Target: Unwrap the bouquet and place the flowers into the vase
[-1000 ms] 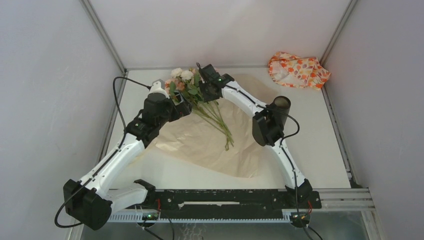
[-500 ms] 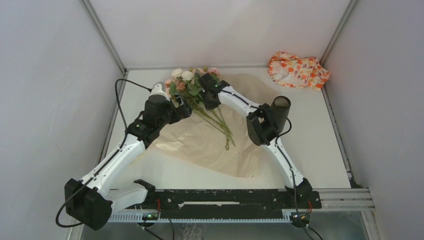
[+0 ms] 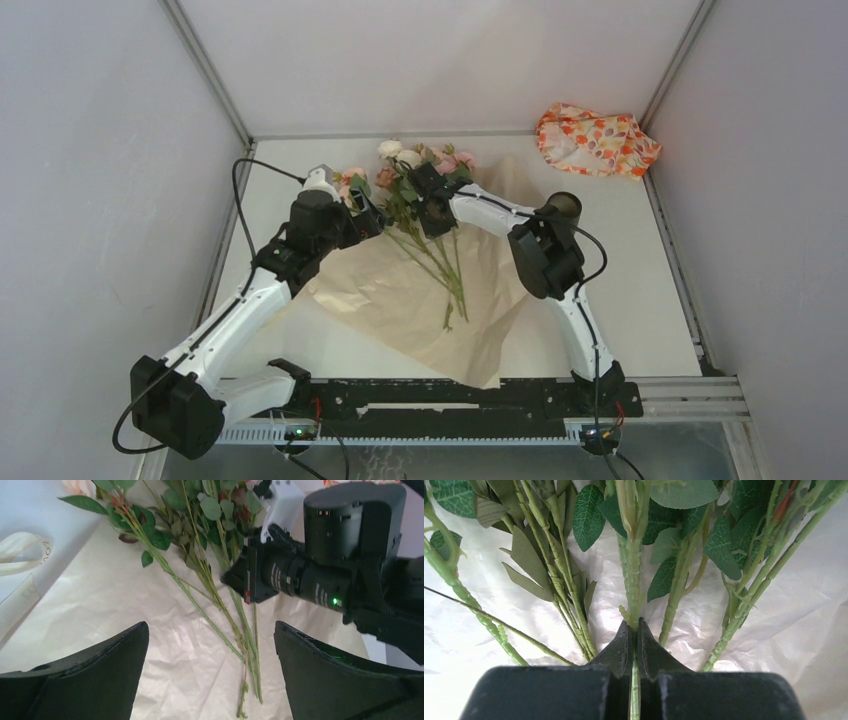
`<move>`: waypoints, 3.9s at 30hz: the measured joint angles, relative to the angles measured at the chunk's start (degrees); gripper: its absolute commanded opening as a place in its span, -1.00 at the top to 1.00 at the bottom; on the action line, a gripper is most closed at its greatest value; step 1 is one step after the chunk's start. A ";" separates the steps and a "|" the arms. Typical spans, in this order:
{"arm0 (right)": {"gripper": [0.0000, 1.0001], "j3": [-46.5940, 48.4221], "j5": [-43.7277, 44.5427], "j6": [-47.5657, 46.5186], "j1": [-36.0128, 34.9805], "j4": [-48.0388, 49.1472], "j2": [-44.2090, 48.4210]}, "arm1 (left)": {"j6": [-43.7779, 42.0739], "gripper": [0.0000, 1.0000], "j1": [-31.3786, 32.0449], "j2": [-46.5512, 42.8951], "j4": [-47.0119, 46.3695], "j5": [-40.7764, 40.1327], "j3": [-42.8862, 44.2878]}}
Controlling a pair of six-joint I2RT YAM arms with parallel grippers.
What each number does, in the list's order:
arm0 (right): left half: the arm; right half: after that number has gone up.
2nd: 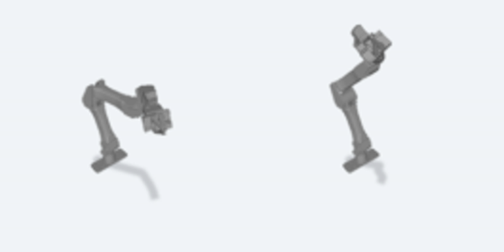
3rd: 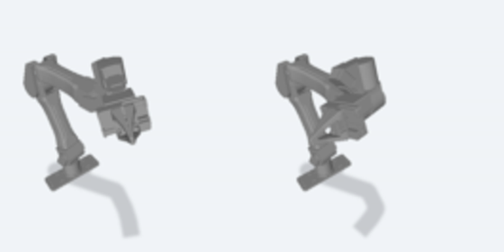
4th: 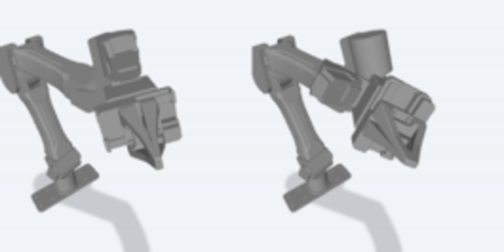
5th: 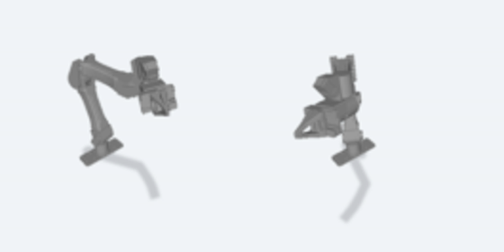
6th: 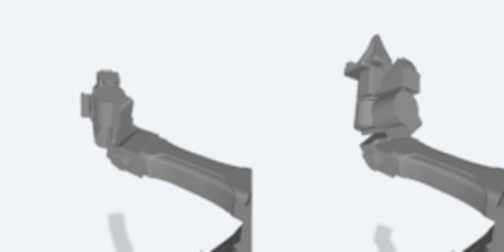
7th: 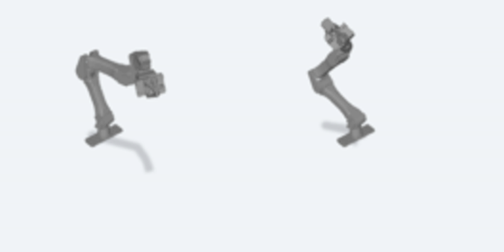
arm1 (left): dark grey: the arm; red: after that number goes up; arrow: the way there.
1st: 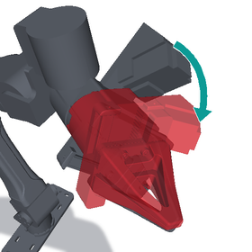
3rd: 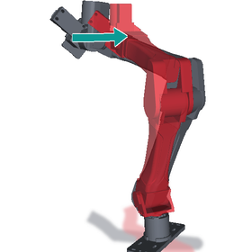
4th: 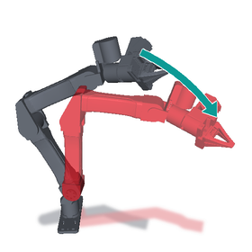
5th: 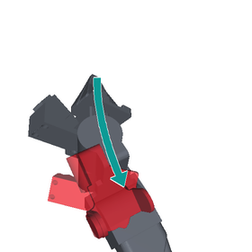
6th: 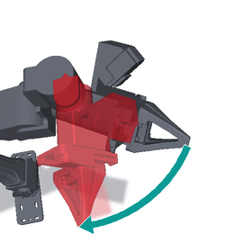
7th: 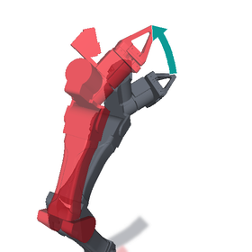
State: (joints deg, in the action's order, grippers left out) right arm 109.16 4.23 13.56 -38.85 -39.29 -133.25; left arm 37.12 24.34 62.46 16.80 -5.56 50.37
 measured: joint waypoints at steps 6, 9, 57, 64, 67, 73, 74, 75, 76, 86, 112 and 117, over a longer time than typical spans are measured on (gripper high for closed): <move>0.34 -7.76 0.31 1.40 -2.03 0.00 4.92 | 0.00 -1.00 -0.04 0.17 -0.04 0.28 0.00; 0.19 -7.89 0.87 1.92 -2.49 -0.83 5.22 | 0.00 -1.00 -0.04 0.20 -0.04 0.44 0.00; 1.00 2.67 -1.92 5.01 8.33 -4.66 -0.31 | 0.02 -1.00 -0.20 3.17 -1.31 2.84 -1.97; 1.00 0.92 -0.02 4.85 8.07 -5.07 9.03 | 0.02 -0.99 -0.26 3.17 -1.31 2.84 -1.99; 1.00 0.22 0.59 4.55 8.04 -4.17 15.26 | 0.02 -1.00 -0.26 3.17 -1.31 2.86 -1.99; 1.00 -2.56 4.70 2.01 7.93 0.57 29.88 | 0.02 -1.00 -0.37 3.17 -1.51 2.93 -2.45; 1.00 -3.56 6.03 1.29 7.85 1.90 32.52 | 0.04 -0.99 -0.37 3.17 -1.57 2.99 -2.67; 1.00 -4.96 7.65 0.22 7.67 3.82 35.23 | 0.02 -0.99 -0.37 3.17 -1.53 3.04 -2.75; 1.00 -6.58 9.42 -0.96 7.52 6.01 37.99 | 0.04 -0.99 -0.37 3.17 -1.55 3.10 -2.78; 1.00 -24.52 28.81 -17.70 5.68 33.92 62.45 | 0.50 -1.00 -0.42 3.17 -2.43 4.81 -2.80; 1.00 -35.71 34.27 -21.14 16.00 44.87 69.42 | 3.04 -1.00 -0.42 3.72 -4.31 7.54 -4.68; 1.00 -41.13 33.77 -17.11 16.00 42.27 69.44 | 3.41 -0.99 -0.42 4.42 -4.48 7.85 -4.68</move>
State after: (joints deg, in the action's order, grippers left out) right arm 68.03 38.00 -3.55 -22.85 2.98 -63.81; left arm 40.53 23.92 66.87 12.32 2.28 45.69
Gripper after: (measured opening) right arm 0.017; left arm 0.996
